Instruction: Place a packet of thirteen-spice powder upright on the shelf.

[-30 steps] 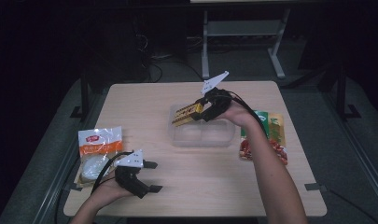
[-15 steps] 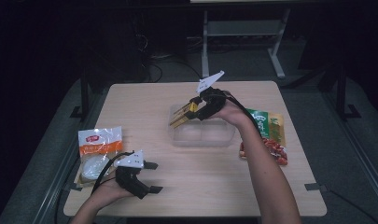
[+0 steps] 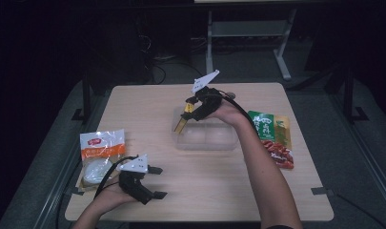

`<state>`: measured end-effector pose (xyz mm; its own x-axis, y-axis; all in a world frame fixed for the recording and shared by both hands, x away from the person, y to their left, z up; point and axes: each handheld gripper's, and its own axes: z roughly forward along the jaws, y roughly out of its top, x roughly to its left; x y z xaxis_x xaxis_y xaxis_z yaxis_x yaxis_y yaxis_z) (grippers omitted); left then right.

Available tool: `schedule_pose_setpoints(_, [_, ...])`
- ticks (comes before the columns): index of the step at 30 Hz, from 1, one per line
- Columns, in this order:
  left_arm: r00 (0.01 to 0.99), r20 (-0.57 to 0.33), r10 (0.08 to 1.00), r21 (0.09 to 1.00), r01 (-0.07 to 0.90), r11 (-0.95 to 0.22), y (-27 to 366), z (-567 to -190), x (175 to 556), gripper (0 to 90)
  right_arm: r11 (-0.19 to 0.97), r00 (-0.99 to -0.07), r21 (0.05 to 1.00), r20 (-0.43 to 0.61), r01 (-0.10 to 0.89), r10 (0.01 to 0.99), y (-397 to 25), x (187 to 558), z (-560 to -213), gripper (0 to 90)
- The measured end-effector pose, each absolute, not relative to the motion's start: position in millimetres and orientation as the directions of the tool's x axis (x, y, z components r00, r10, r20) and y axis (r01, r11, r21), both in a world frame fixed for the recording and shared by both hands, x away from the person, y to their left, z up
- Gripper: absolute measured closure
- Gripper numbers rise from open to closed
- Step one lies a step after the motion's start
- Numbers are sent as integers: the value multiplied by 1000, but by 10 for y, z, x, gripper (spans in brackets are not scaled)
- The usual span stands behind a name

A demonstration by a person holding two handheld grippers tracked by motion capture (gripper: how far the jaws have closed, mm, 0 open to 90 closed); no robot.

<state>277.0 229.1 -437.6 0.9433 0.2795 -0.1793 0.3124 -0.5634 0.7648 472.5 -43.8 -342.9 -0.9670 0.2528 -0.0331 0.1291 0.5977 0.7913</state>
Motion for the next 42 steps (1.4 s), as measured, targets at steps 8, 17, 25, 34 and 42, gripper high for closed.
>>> schedule_pose_setpoints(8, [947,-174,270,761,304,-573,2286,-4386,2774,119,586,-968,799,-18,136,249,-308,4771,-3453,314])
schedule_pose_setpoints(17, [947,-177,268,762,304,-571,2279,-4382,2760,118,638,-975,760,-25,125,221,-56,4806,-3585,313])
schedule_pose_setpoints(25, [939,-169,300,767,317,-558,2307,-4383,2789,117,666,-978,736,-26,121,206,32,4845,-3683,313])
schedule_pose_setpoints(34, [925,-171,340,766,342,-545,2346,-4389,2824,116,640,-963,747,0,180,270,-35,4811,-3601,213])
schedule_pose_setpoints(42, [927,-162,338,754,338,-563,2344,-4413,2823,116,605,-945,769,-2,208,328,-339,4641,-3358,179])
